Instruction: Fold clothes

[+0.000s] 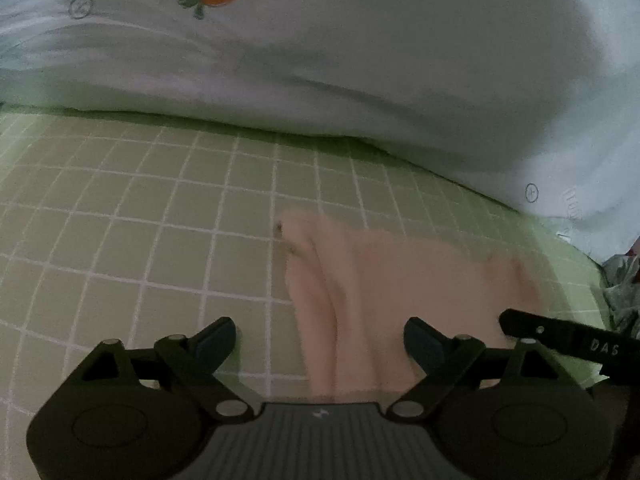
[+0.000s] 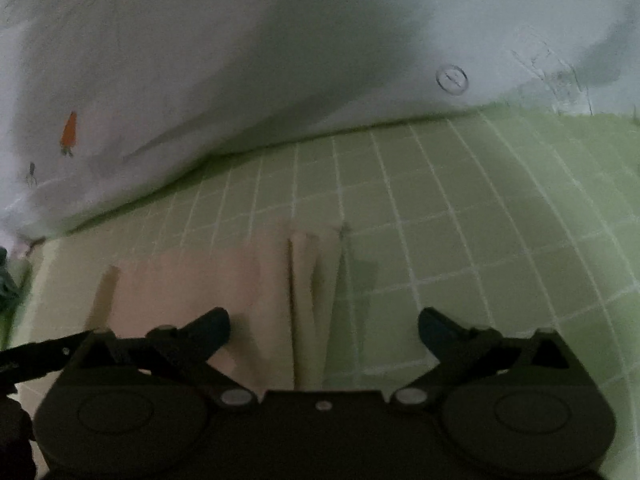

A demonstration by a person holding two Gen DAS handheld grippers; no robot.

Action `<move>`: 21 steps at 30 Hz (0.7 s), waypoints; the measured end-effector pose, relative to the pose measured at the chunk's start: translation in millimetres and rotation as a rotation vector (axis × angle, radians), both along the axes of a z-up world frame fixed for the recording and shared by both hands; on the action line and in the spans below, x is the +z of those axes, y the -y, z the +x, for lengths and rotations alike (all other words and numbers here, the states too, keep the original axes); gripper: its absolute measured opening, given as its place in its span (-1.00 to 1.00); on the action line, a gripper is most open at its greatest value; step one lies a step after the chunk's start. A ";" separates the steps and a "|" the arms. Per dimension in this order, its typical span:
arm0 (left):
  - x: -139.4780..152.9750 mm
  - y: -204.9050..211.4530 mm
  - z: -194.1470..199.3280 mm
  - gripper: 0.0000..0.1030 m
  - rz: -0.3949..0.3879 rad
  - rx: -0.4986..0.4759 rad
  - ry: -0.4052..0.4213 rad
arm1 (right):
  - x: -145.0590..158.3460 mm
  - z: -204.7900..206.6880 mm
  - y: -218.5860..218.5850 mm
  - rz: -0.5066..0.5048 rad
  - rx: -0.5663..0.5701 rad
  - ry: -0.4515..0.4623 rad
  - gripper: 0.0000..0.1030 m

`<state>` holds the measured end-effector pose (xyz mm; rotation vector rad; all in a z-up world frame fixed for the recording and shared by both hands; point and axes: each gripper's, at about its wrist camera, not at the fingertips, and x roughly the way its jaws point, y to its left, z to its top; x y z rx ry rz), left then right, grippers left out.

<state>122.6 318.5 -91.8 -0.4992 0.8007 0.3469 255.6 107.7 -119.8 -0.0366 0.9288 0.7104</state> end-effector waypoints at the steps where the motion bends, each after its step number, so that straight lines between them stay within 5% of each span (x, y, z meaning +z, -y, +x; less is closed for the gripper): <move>1: -1.7 1.6 2.0 0.91 0.008 -0.006 -0.003 | 0.2 -2.0 -3.3 -0.012 0.009 0.014 1.00; 8: -8.3 5.5 10.7 0.97 0.070 -0.046 0.001 | 1.1 -4.1 -12.2 -0.047 0.023 0.063 1.00; 12: -6.6 7.3 7.0 0.59 0.045 -0.041 0.046 | 0.2 -2.8 -13.1 -0.028 0.042 0.059 0.96; 15: -4.8 13.4 5.6 0.09 0.006 -0.051 0.063 | 1.3 -3.5 -14.9 -0.002 0.060 0.050 0.68; 21: -10.4 9.3 0.2 -0.49 -0.162 -0.010 0.105 | 1.1 -11.3 -16.8 0.075 0.091 -0.004 -0.19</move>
